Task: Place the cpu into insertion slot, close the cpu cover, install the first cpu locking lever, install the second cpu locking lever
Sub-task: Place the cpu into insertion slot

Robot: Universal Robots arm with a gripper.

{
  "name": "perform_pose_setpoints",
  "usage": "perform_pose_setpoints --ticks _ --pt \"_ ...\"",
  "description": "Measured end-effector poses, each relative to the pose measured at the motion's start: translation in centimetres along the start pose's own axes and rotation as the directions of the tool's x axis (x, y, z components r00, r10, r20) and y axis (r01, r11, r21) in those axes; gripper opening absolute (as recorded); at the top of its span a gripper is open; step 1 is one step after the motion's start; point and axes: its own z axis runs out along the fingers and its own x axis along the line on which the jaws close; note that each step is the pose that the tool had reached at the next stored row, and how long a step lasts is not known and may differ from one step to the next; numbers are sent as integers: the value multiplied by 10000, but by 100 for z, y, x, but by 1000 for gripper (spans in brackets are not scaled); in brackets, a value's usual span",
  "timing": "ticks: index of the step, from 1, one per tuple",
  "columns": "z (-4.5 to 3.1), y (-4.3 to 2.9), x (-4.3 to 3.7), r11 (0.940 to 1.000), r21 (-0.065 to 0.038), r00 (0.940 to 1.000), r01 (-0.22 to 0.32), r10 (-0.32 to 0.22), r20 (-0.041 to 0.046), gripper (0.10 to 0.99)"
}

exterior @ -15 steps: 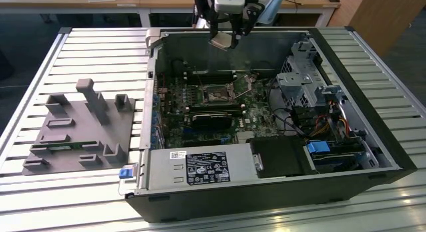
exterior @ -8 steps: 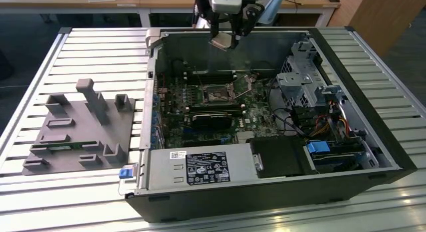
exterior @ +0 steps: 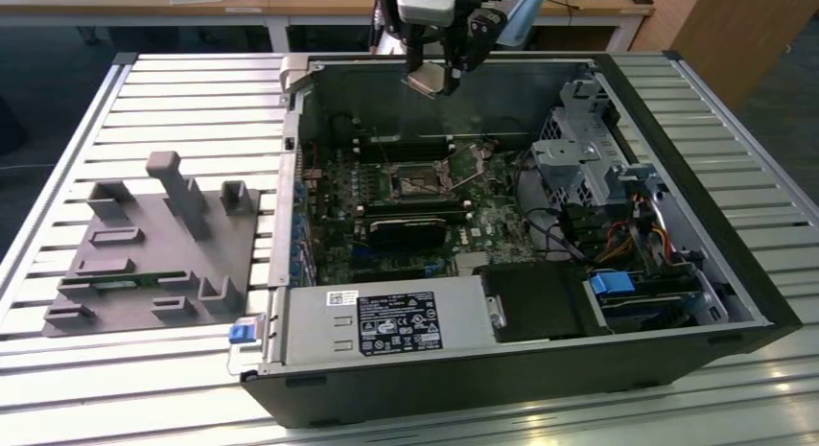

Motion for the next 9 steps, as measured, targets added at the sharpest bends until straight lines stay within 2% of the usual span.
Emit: perform_pose_setpoints --ticks 9 --pt "1 0 0 9957 -21 9956 -931 931 83 541"
